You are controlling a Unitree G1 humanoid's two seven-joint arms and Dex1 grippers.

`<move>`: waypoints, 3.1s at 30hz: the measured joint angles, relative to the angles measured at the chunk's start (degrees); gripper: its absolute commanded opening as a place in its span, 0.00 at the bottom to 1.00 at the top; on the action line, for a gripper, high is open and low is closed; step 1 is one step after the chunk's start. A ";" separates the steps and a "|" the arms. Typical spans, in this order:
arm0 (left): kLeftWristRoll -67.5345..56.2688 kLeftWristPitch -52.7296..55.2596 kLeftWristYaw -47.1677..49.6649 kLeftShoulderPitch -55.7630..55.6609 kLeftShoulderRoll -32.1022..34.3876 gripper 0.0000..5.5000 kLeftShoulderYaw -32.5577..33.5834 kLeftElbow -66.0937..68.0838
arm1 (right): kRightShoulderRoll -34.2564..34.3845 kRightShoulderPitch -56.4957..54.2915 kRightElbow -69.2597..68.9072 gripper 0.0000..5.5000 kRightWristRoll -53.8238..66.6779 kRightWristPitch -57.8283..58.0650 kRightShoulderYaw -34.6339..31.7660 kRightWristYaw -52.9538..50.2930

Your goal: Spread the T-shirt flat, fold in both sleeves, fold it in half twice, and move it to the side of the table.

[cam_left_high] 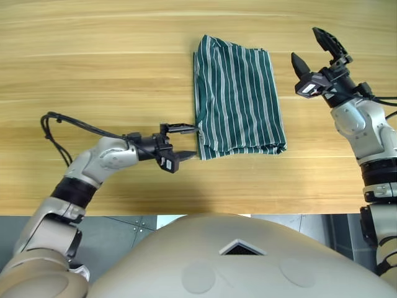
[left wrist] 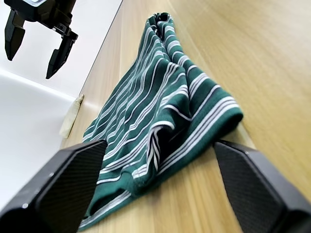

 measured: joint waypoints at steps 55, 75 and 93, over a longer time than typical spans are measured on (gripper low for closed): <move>-8.61 -2.43 5.53 1.08 2.37 0.01 -3.16 6.76 | -13.34 35.58 -27.14 0.59 8.26 0.00 -1.79 25.18; -8.61 -2.34 6.07 1.24 2.14 0.01 -3.01 6.93 | -9.76 28.98 -20.83 0.59 8.31 -4.55 3.22 22.94; -8.61 -2.34 6.81 1.52 2.16 0.01 -2.90 6.95 | -9.92 25.71 -15.27 0.10 6.05 -6.40 5.39 21.45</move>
